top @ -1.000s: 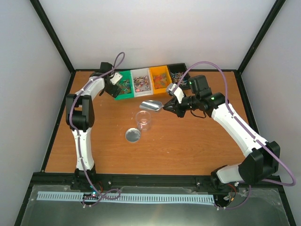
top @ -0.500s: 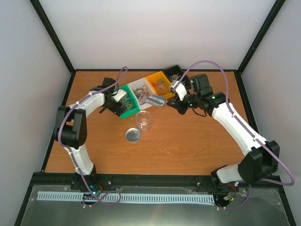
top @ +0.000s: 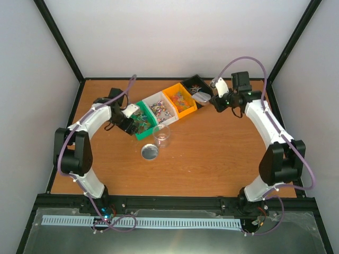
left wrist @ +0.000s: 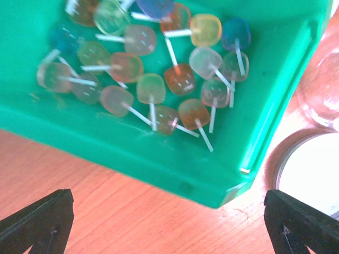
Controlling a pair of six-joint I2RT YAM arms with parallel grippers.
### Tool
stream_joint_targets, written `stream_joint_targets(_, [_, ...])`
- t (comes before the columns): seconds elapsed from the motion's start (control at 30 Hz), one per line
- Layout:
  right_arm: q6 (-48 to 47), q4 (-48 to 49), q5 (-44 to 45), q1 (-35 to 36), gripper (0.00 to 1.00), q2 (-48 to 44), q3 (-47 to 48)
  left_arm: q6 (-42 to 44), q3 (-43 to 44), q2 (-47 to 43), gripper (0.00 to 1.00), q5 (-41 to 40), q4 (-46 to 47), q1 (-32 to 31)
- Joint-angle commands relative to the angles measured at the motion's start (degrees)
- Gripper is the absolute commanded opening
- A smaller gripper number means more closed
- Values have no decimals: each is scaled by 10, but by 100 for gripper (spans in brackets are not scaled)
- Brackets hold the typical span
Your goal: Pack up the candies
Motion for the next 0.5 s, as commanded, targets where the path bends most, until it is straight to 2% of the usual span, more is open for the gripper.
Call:
stream_joint_targets(0.0, [-49,-28,37,-30,3,55,80,28,90,-13,100,60,-66,34])
stream_joint_targets(0.17, [-88,-71,55,-45,3,122,150,51,163,10,100,102,-105,45])
stream_joint_targets(0.47, [-137,-126,125,-54,3,232,250,95,321,93,100,122,-201,57])
